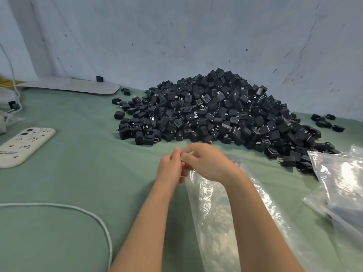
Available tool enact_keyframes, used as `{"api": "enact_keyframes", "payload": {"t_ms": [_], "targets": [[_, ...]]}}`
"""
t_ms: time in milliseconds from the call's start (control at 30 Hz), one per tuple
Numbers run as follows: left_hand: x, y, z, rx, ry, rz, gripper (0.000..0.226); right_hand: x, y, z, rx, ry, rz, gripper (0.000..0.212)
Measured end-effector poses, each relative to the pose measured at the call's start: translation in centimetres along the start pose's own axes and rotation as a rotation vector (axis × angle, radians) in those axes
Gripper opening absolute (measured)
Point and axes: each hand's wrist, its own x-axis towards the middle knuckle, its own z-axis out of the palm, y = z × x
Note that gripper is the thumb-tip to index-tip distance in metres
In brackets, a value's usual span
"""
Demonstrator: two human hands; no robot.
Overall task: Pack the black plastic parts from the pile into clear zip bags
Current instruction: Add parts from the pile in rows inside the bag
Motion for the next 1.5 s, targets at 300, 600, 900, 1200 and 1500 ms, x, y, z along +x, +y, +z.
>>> {"api": "enact_keyframes", "payload": {"t_ms": [300, 600, 900, 1200, 1500], "targets": [[-0.6, -1.1, -1.5, 0.744, 0.360, 0.259, 0.032, -2.9, 3.6, 0.0, 0.125, 0.230, 0.173, 0.021], [-0.8, -1.6, -1.2, 0.872, 0.346, 0.231, 0.032, -3.4, 3.8, 1.4, 0.104, 0.198, 0.146, 0.020], [-5.3, 2.3, 0.2, -0.588, -0.225, -0.126, 0.030, -6.3, 1.7, 0.9, 0.706, 0.484, -0.138, 0.021], [-9.1, 2.8, 2.7, -0.295, -0.398, -0.076, 0.043, -10.7, 3.1, 1.0, 0.099, 0.473, -0.204, 0.023], [-14.7, -4.0, 2.0, 1.180, -0.649, 0.481, 0.082, -15.6, 4.6, -1.5, 0.946, 0.400, -0.119, 0.025]]}}
